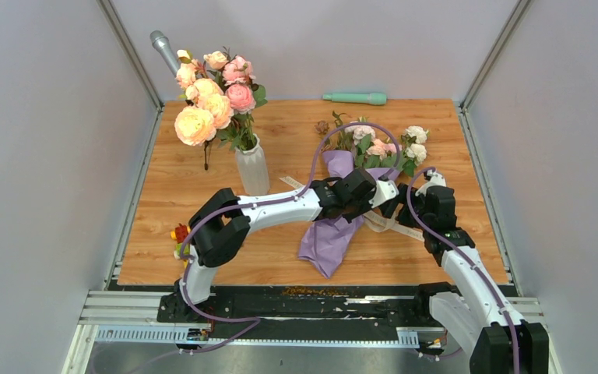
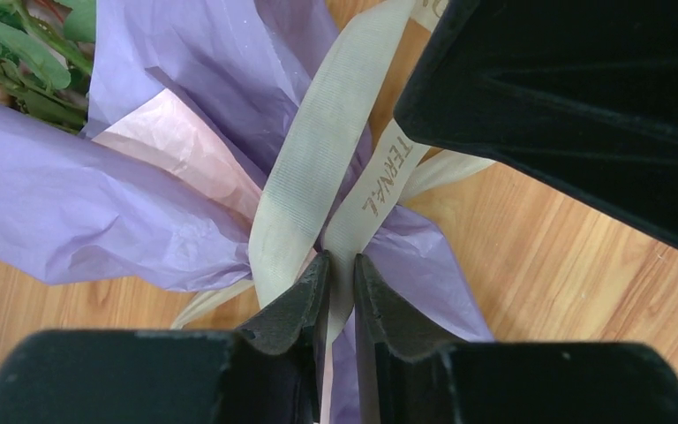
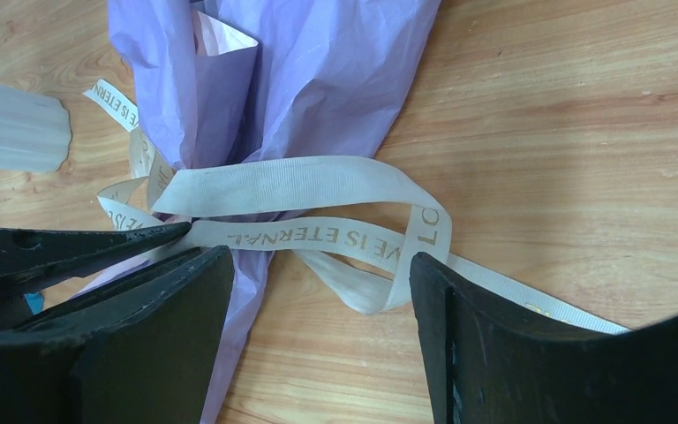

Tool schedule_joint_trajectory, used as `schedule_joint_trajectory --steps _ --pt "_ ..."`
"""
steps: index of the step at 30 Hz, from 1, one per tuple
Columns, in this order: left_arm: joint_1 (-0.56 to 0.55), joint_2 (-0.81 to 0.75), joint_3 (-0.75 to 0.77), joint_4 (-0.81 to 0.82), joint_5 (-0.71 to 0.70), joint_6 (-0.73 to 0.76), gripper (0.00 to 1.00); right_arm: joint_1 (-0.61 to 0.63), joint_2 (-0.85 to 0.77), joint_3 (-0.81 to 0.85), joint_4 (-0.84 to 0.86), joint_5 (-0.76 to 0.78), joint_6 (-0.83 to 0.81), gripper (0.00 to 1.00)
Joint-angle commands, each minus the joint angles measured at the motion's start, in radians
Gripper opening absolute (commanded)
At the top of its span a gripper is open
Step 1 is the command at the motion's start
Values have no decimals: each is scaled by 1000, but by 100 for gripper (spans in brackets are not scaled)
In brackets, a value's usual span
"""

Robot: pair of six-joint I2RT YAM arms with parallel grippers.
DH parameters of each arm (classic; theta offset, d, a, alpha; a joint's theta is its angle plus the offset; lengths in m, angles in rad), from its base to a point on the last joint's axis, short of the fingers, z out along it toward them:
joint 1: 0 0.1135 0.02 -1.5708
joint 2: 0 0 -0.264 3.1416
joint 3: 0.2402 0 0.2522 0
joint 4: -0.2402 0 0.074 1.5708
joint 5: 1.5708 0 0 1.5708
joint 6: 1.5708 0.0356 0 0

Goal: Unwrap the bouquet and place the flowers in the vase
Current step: Untie the ribbon from the wrapping paper.

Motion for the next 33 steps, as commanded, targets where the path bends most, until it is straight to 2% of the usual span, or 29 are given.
schedule_joint_trajectory --steps 1,10,13,18,26,31,33 --pt "-1 -85 -9 30 -18 -31 23 -3 3 -1 55 -23 -19 73" --pt "0 -116 -33 29 -20 -41 23 -3 -2 8 70 -74 -42 75" --pt "0 -131 -49 38 -24 -51 12 -3 1 10 78 -95 -51 75" --pt "0 -161 -77 49 -51 -60 0 -4 23 44 81 -116 -90 75" --pt "69 -251 -155 44 -56 -155 0 -3 103 140 54 -152 -129 76" --pt "101 -308 -176 24 -113 -165 0 -3 158 153 6 -38 -91 76" --pt "103 -318 -180 10 -152 -143 0 -4 187 159 6 -51 -97 76"
